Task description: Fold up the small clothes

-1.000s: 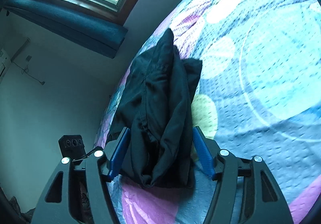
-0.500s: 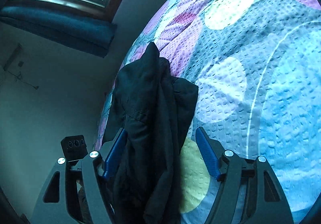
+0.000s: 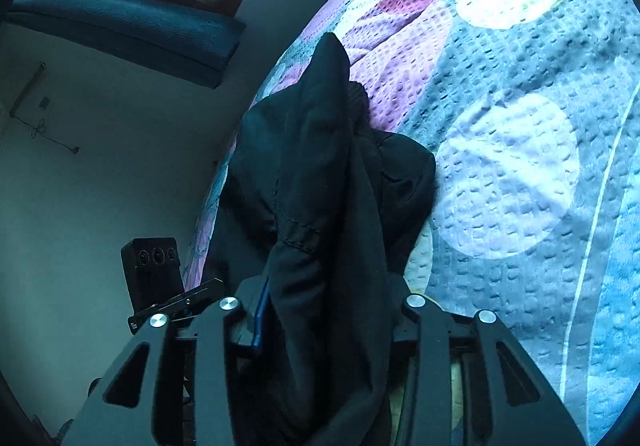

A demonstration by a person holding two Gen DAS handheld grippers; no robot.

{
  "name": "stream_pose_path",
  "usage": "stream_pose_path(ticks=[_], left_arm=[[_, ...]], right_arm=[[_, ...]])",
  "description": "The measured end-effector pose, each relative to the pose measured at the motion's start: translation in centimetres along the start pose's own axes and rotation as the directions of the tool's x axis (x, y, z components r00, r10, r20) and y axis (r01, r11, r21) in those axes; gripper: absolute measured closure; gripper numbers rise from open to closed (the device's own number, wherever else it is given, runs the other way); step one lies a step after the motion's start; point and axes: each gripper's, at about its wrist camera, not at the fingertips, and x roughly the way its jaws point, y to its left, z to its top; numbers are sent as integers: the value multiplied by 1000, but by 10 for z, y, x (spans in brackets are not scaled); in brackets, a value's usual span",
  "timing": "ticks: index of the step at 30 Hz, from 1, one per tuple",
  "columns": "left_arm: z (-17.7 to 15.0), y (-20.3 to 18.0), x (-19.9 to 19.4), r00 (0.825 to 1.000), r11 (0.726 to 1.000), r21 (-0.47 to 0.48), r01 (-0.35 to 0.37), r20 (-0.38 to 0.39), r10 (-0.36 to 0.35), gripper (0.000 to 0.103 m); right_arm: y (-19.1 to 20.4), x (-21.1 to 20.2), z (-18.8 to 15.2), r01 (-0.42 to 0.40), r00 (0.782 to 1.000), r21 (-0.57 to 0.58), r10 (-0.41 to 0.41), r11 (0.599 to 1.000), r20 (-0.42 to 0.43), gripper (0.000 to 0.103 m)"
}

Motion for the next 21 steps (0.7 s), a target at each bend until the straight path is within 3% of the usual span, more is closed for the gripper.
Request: stream_pose_path(ticks=[12,21], left_arm=[[-8,-24,-16,995,994,63,-84,56,81,37],[-22,-9,-34,997,997,35,-62,44,61,35]], right_arm=[[35,-4,-12,50,995,-51,-46,997,84,71],[47,8,-26,21,998,-55,-17,998,67,72]])
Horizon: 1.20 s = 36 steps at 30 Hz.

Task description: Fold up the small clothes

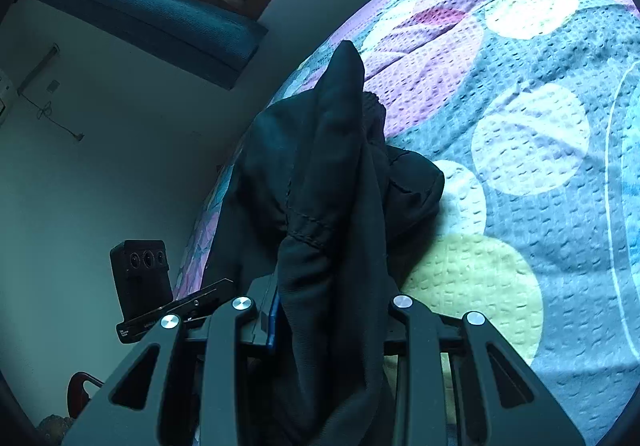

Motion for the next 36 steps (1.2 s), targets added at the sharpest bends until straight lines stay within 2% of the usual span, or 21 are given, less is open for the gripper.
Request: stream_pose_path(ticks=[4,6,8,10,12,17,26,36], left_arm=[[5,20,6,997,994,-85,74,-28,-77,28],[7,23,10,996,993,-90,80,-29,-83,22],[8,21,17,997,995,-71,75,-24,-77,21],[9,15,18,998,998,-44,54,-18,-55,23],[10,11,16,999,999,-28,33,-13,-34,30],[14,-5,11,1000,1000,-13,-1,8,1,38],[18,3,-13,999,1000,-1,-29,39,29,42],[27,32,-35,994,996,-30,-88,68,90,44]], right_arm=[[-3,6,-2,-4,1000,22,4,1000,3,72],[-5,7,-1,-10,1000,33,10,999,1,72],[-10,7,-3,-16,1000,45,16,999,-3,72],[-16,9,-3,-32,999,72,32,997,1,71],[-18,9,-4,-49,999,89,48,995,15,71],[-4,5,-4,-31,999,60,29,998,46,71],[14,11,-3,-54,997,38,52,998,58,72],[32,51,9,-77,997,26,76,997,26,72]])
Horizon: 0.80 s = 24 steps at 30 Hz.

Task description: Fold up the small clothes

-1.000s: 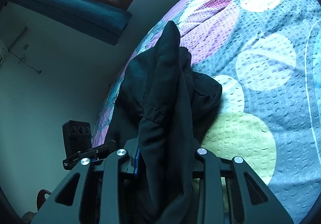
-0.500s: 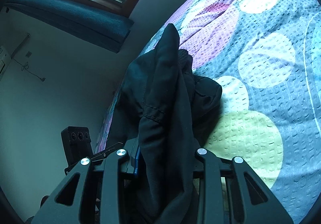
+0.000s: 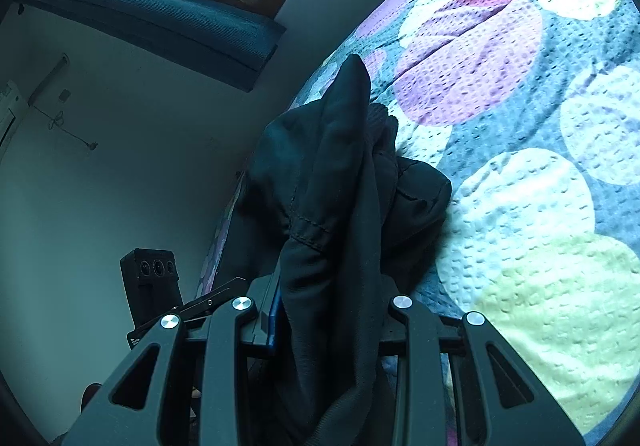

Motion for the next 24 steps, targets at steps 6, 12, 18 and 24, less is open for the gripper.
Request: stream_pose_path(ticks=[6,12,18,24], left_arm=[[12,18,-12,998,999,0,-46,37,46,49],[17,34,-16,1000,1000,1,2,15,-2,47],[4,64,-17,994,987,-121,107,10,-107,26],[4,58,4,990,984,-117,131,-31,-136,25]], right_arm=[[7,23,10,-14,1000,2,14,1000,-14,72],[1,39,16,7,1000,12,-7,1000,-15,72],[-12,38,11,-17,1000,63,17,998,-7,72],[-19,36,5,-31,1000,90,31,996,-5,69]])
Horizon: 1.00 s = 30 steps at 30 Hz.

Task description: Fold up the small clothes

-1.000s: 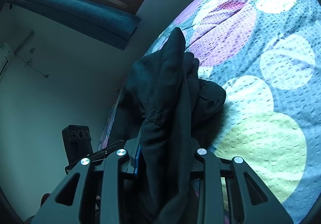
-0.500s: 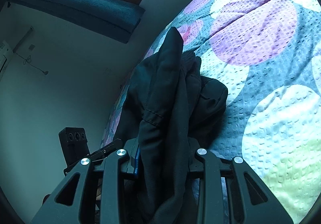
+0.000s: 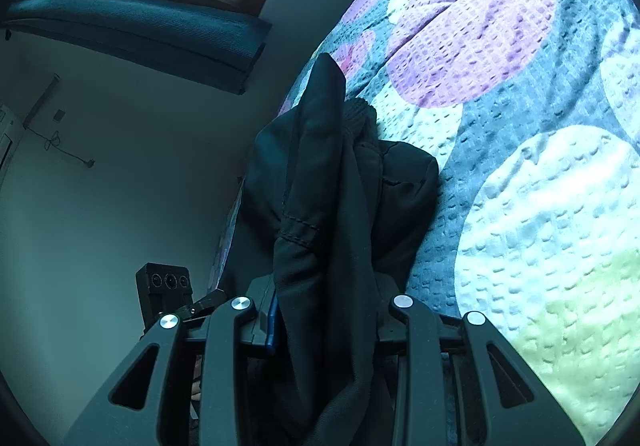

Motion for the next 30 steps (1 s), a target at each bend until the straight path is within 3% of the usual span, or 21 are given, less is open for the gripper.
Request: stream_pose_path(ticks=[4,12,24,30], left_arm=[[4,-1,21,1000,999,-45,-8,-4,8,33],[5,-22,13,996,996,24,-83,42,82,48],[42,-7,9,988,991,27,-131,87,128,50],[39,10,15,990,994,13,-111,92,110,49]], right_arm=[[-9,1,-1,-20,1000,32,20,999,-7,67],[18,3,-2,45,998,-66,-42,997,35,71],[27,34,30,46,998,-92,-42,995,42,73],[11,48,31,43,999,-64,-42,997,25,73]])
